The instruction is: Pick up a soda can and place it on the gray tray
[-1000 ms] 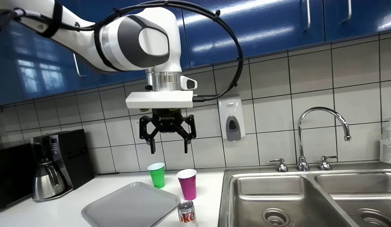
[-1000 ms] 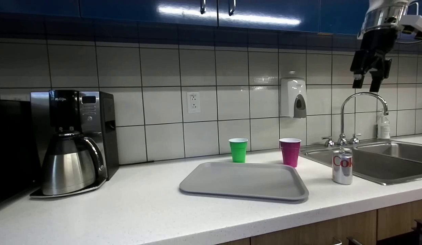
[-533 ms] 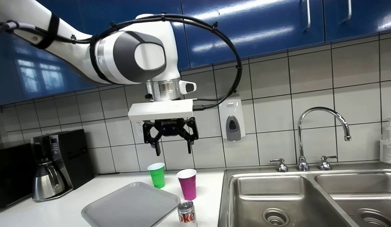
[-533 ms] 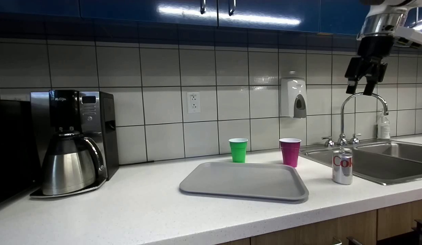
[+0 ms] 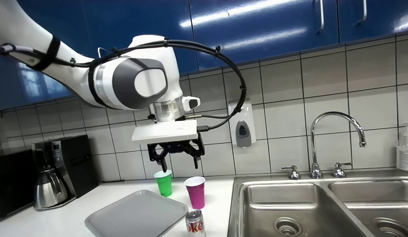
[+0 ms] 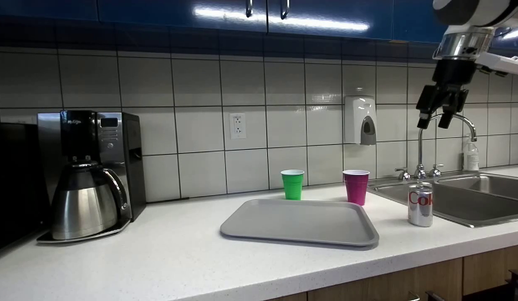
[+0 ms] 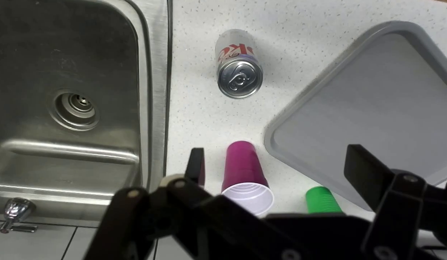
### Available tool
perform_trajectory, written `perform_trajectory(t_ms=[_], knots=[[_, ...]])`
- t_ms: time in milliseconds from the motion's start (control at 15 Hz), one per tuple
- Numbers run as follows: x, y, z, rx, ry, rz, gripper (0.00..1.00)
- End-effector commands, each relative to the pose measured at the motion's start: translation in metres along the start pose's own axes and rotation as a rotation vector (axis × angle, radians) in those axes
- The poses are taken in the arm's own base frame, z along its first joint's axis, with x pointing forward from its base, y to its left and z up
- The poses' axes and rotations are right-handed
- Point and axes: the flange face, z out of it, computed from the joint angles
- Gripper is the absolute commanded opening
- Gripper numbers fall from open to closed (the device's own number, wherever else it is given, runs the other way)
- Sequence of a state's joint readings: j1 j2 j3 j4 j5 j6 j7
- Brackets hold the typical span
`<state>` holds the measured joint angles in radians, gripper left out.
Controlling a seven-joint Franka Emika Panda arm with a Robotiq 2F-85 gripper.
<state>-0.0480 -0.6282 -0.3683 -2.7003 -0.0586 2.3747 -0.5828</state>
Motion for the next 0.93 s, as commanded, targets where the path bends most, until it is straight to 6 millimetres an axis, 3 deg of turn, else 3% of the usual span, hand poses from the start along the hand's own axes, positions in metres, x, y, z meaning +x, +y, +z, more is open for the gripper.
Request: perform_trajectory(t_ms=[0,867], knots=[[0.002,-0.006,0.014,-0.040,0.013,0.003,1.00],[0.016,-0.009,0.090,-0.074,-0.059,0.024,1.00]])
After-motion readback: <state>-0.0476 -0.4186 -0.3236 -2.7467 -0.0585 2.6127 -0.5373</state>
